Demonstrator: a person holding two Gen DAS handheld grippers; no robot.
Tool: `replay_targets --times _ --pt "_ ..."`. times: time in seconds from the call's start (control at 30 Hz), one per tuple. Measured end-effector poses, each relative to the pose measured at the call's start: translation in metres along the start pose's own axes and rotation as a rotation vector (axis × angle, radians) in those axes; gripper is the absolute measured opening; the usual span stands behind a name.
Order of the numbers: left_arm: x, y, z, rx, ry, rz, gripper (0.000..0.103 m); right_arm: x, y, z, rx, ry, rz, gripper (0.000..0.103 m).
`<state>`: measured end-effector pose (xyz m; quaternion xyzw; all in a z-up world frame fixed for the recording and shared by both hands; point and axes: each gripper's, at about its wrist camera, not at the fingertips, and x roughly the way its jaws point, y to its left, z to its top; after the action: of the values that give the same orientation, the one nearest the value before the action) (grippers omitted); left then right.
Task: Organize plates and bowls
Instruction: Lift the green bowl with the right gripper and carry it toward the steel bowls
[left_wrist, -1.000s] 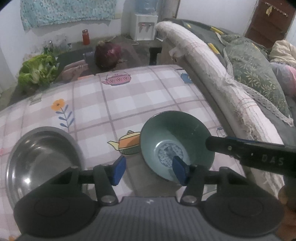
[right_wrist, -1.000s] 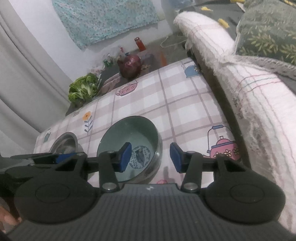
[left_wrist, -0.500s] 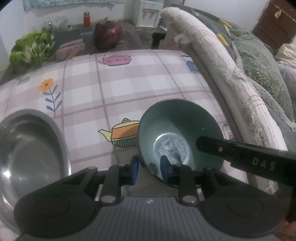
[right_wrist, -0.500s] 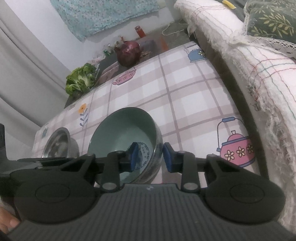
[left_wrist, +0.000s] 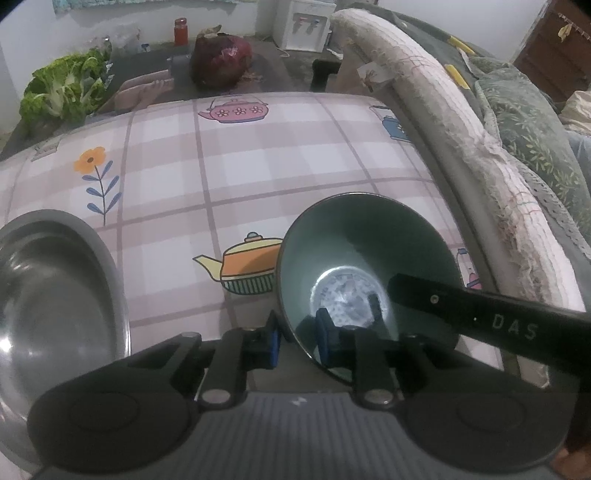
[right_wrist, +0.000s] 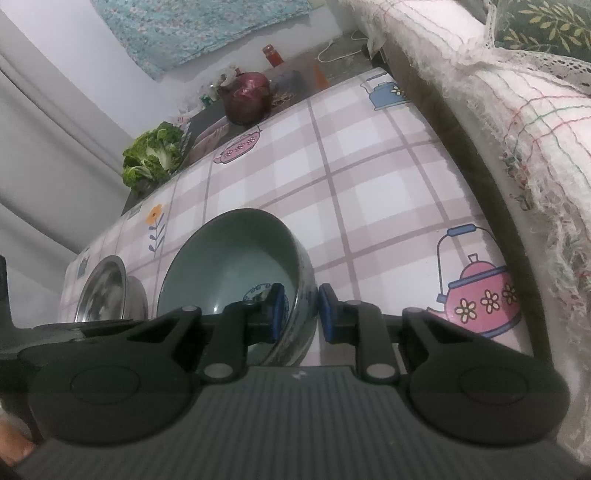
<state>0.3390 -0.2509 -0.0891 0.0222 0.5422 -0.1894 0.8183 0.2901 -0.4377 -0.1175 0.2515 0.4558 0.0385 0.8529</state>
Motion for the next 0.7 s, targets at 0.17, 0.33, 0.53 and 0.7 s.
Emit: replay_targets --times 0.17,0.33,0.53,0.7 --pt "-0.002 -0.002 -0.002 0.009 -0.008 0.013 0.020 0.000 0.004 -0.001 -0.012 0.004 -0.014 0.019" --pt "-0.004 0.001 -0.004 0.003 -0.009 0.012 0.020 0.001 0.007 -0.001 -0.013 0.009 -0.015 0.019" --pt "-0.012 0.004 -0.005 -0.001 -0.027 0.014 0.020 0.001 0.011 -0.003 -0.022 0.016 -0.015 0.019" --pt "-0.016 0.005 -0.005 -0.001 -0.037 0.014 0.020 -0.002 0.014 -0.003 -0.025 0.010 -0.011 0.019"
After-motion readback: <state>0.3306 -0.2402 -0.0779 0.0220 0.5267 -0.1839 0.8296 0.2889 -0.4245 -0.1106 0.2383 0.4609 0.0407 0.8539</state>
